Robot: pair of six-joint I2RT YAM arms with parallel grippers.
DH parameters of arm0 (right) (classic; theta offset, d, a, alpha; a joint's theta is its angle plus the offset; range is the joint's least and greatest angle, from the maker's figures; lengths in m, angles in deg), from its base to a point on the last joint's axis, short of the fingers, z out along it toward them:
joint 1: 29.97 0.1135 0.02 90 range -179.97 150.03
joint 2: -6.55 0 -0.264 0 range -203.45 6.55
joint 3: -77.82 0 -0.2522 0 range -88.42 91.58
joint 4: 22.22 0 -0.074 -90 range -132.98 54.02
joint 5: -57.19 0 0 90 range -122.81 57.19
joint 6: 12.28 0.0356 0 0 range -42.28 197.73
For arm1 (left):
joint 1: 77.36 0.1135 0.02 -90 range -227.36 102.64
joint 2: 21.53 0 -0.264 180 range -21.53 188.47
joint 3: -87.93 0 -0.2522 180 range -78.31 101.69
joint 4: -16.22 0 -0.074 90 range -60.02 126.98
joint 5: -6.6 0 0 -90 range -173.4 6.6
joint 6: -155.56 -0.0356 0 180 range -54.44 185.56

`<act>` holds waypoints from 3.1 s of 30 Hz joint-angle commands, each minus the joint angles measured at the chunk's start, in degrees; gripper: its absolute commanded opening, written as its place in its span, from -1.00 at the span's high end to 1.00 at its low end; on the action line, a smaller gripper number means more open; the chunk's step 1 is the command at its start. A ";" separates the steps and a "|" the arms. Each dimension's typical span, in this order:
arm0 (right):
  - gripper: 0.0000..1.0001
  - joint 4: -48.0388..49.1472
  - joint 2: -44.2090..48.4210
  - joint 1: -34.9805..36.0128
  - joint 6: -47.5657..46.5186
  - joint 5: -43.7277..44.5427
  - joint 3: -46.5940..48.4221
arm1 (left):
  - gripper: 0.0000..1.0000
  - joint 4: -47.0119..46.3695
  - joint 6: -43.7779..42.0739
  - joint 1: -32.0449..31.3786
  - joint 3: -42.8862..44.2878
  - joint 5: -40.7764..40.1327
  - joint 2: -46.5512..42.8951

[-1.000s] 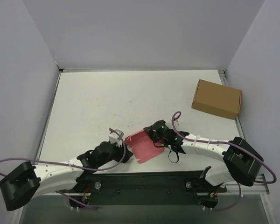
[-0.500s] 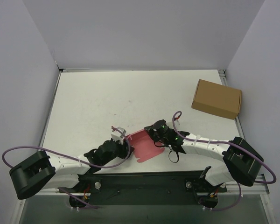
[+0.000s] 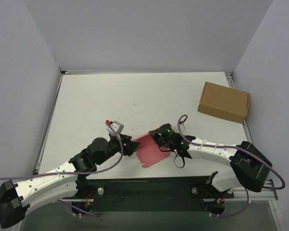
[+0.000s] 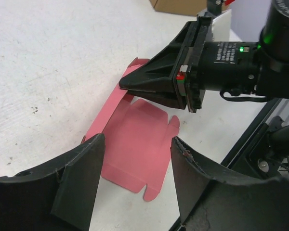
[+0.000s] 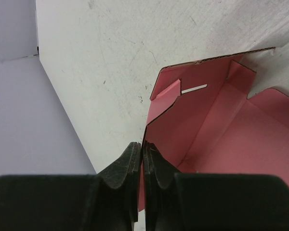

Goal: Fold the paper box

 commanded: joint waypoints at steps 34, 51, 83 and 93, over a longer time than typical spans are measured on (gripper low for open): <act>1.00 -3.73 0.08 0.11 -3.17 1.59 0.22 | -0.35 4.40 1.22 7.68 11.45 10.40 15.41; 1.00 -0.47 1.75 0.63 -4.93 3.08 -4.00 | -0.20 9.77 5.44 5.22 10.83 10.05 16.11; 1.00 -1.62 1.57 1.51 -5.11 5.89 -7.42 | -0.19 -5.18 6.85 5.13 8.46 10.32 20.96; 1.00 -1.71 2.54 1.78 -5.46 7.04 -8.48 | -0.32 1.67 1.14 6.36 11.88 9.08 17.25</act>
